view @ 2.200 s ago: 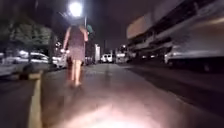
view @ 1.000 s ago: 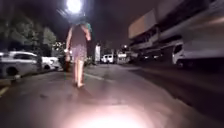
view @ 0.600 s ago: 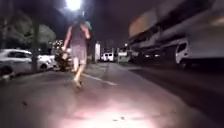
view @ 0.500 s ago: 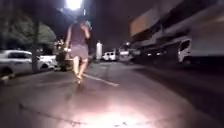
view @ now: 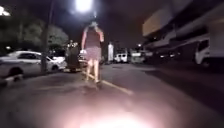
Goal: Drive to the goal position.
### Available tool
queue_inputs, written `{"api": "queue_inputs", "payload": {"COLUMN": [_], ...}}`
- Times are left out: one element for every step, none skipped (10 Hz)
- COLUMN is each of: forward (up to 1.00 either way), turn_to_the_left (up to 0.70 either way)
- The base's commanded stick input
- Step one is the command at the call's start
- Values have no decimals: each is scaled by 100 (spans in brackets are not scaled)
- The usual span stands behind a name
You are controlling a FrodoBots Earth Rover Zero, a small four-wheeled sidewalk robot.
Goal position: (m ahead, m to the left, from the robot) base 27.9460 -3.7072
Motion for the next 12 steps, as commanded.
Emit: {"api": "queue_inputs", "payload": {"forward": [100,100,100,100,100,100,100,100,100,100,100,100], "turn_to_the_left": [0,0,0,0,0,0,0,0,0,-5,-14,-40]}}
